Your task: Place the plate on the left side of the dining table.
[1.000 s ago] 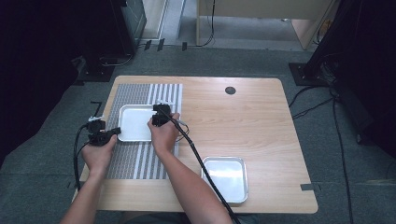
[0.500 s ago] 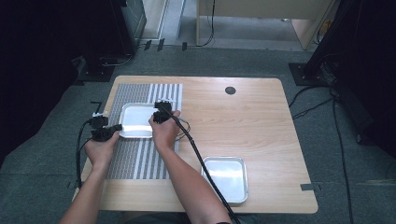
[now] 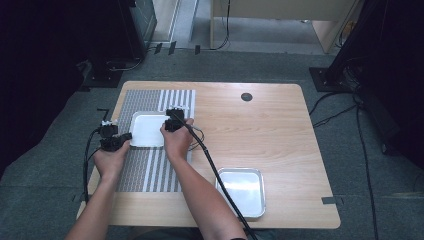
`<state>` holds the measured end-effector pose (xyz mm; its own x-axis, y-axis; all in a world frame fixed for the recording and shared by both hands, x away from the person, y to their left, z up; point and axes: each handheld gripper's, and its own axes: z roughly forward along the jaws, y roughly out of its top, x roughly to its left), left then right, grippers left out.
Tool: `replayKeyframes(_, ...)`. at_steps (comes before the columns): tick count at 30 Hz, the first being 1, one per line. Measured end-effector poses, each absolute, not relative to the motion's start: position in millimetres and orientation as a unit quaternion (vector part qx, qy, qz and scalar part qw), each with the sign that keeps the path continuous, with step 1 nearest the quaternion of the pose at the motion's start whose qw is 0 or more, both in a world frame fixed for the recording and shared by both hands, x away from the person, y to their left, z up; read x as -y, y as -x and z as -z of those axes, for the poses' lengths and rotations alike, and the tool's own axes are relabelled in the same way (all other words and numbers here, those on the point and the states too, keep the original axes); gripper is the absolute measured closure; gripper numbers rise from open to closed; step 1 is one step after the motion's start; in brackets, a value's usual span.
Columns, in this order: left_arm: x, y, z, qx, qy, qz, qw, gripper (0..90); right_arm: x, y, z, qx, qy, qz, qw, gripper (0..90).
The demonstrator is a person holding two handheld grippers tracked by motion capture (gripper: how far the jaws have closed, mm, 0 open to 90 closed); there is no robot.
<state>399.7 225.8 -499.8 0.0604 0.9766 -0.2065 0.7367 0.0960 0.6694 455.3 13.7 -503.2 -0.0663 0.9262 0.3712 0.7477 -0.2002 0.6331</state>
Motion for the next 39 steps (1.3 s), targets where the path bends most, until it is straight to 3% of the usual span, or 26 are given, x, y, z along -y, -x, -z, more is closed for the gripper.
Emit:
replayKeyframes(11,-227.4,-400.5,499.8,-0.664,-0.648,-0.179,0.328,86.5,-11.6,-456.5,504.0,-0.626,-0.669,-0.387,0.104,86.9)
replayKeyframes(17,-232.0,-398.7,501.4,-0.658,-0.649,-0.172,0.34,61.3,-6.0,-458.4,509.3,-0.64,-0.648,-0.402,0.094,66.0)
replayKeyframes(19,-233.3,-396.6,499.7,-0.658,-0.646,-0.169,0.35,56.8,-3.1,-458.5,508.4,-0.645,-0.635,-0.414,0.096,60.5)
replayKeyframes(25,-233.1,-393.1,494.7,-0.654,-0.64,-0.172,0.364,50.5,-1.0,-456.2,500.5,-0.652,-0.616,-0.43,0.097,51.3)
replayKeyframes(30,-229.4,-388.6,491.3,-0.643,-0.638,-0.185,0.38,50.8,-1.0,-453.8,496.6,-0.676,-0.595,-0.418,0.123,42.1)
replayKeyframes(39,-226.4,-378.9,484.7,-0.634,-0.643,-0.187,0.388,35.2,8.1,-442.0,480.5,-0.708,-0.551,-0.425,0.118,29.5)
